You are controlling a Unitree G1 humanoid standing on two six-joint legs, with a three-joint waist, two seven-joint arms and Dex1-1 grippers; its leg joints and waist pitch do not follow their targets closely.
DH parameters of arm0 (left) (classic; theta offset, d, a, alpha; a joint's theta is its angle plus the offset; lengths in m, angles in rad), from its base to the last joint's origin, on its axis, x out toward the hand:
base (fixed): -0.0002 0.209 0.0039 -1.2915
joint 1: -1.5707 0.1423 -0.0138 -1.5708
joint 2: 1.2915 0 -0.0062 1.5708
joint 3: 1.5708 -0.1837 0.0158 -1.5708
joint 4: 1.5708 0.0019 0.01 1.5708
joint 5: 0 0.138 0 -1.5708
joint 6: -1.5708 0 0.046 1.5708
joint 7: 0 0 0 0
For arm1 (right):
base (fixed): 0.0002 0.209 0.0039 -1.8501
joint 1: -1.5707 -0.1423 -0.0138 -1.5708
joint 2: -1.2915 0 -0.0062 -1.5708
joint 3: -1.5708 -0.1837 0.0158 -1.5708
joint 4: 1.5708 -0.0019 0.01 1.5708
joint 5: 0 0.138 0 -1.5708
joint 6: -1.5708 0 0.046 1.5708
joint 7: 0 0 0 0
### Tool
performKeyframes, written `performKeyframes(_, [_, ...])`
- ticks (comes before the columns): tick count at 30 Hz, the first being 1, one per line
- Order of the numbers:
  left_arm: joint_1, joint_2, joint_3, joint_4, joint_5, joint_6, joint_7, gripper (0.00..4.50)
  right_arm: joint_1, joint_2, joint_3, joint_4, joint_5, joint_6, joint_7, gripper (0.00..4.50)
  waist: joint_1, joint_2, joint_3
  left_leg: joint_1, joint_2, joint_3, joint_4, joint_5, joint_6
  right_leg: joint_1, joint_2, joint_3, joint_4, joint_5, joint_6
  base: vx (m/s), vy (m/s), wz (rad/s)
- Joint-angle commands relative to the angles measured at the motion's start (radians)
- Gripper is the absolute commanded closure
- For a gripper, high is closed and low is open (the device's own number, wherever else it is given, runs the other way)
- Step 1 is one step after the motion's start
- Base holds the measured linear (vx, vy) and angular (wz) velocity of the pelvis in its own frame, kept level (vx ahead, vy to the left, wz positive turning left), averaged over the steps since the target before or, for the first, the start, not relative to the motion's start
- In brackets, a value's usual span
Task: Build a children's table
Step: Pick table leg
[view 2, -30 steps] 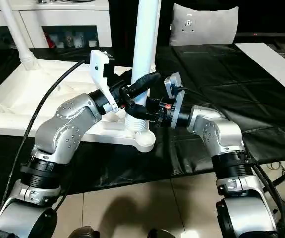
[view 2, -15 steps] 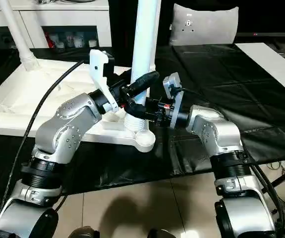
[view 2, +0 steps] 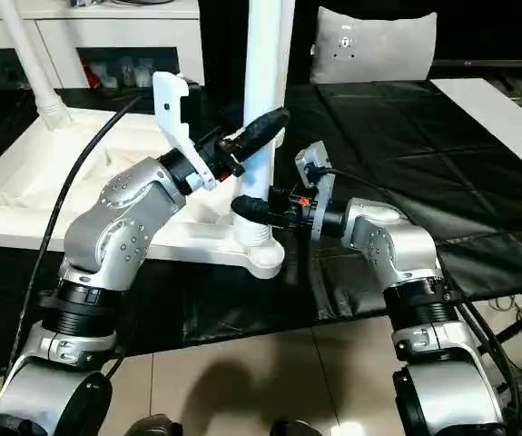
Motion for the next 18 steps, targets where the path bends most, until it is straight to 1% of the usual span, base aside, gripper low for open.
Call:
performKeyframes(1, [0.000, -0.003, -0.006, 0.004, 0.008, 0.003, 0.003, 2.18, -0.008, -0.002, -0.005, -0.007, -0.006, -0.011, 0.002, 2.57, 0.003, -0.016, -0.096, 0.000, 0.028, -0.004, -0.064, -0.062, 0.068, 0.088, -0.056, 0.046, -0.071, -0.357, -0.089, 0.000, 0.000, 0.00])
performKeyframes(2, [0.001, -0.003, -0.007, 0.006, 0.009, 0.001, 0.002, 2.19, -0.008, -0.002, -0.005, -0.006, -0.007, -0.013, 0.003, 2.57, 0.003, -0.018, -0.095, 0.000, 0.028, -0.004, -0.065, -0.061, 0.068, 0.088, -0.056, 0.047, -0.072, -0.356, -0.089, 0.000, 0.000, 0.00])
performKeyframes(3, [0.001, -0.003, -0.008, 0.007, 0.009, 0.001, 0.001, 2.45, -0.009, -0.002, -0.005, -0.004, -0.008, -0.014, 0.003, 2.57, 0.004, -0.017, -0.095, 0.001, 0.028, -0.004, -0.065, -0.062, 0.068, 0.088, -0.056, 0.047, -0.071, -0.359, -0.089, 0.000, 0.000, 0.00])
performKeyframes(4, [0.001, -0.003, -0.008, 0.008, 0.010, 0.001, 0.001, 2.45, -0.009, -0.002, -0.005, -0.004, -0.009, -0.014, 0.003, 2.57, 0.003, -0.017, -0.096, 0.000, 0.028, -0.004, -0.064, -0.061, 0.069, 0.088, -0.056, 0.047, -0.071, -0.358, -0.090, 0.000, 0.000, 0.00])
performKeyframes(6, [0.001, -0.003, -0.007, 0.008, 0.009, 0.003, 0.001, 2.62, -0.010, -0.002, -0.005, -0.003, -0.010, -0.015, 0.004, 2.57, 0.003, -0.017, -0.095, 0.000, 0.028, -0.004, -0.065, -0.059, 0.069, 0.088, -0.056, 0.047, -0.071, -0.353, -0.091, 0.000, 0.000, 0.00])
performKeyframes(12, [-0.007, -0.006, 0.008, 0.032, 0.015, 0.012, 0.029, 2.70, -0.017, -0.002, -0.006, 0.004, -0.016, -0.022, 0.004, 2.57, 0.003, -0.016, -0.096, 0.001, 0.027, -0.003, -0.064, -0.059, 0.071, 0.088, -0.055, 0.047, -0.071, -0.347, -0.095, 0.000, 0.000, 0.00])
performKeyframes(15, [-0.015, -0.006, 0.025, 0.045, 0.011, 0.016, 0.042, 2.70, -0.025, -0.004, -0.008, 0.008, -0.032, -0.031, -0.020, 2.57, 0.004, -0.016, -0.096, 0.001, 0.027, -0.003, -0.064, -0.057, 0.069, 0.088, -0.056, 0.047, -0.071, -0.348, -0.093, 0.000, 0.000, 0.00])
performKeyframes(16, [-0.017, -0.005, 0.027, 0.048, 0.010, 0.016, 0.043, 2.70, -0.031, -0.004, -0.016, 0.013, -0.020, -0.010, -0.020, 2.22, 0.003, -0.016, -0.096, 0.001, 0.027, -0.003, -0.064, -0.058, 0.069, 0.088, -0.055, 0.046, -0.071, -0.350, -0.093, 0.000, 0.000, 0.00])
performKeyframes(18, [-0.019, -0.005, 0.030, 0.052, 0.010, 0.016, 0.048, 2.71, -0.038, -0.004, -0.028, 0.017, -0.005, 0.008, -0.014, 1.87, 0.003, -0.017, -0.096, 0.000, 0.026, -0.003, -0.064, -0.061, 0.070, 0.089, -0.055, 0.046, -0.072, -0.358, -0.091, 0.000, 0.000, 0.00])
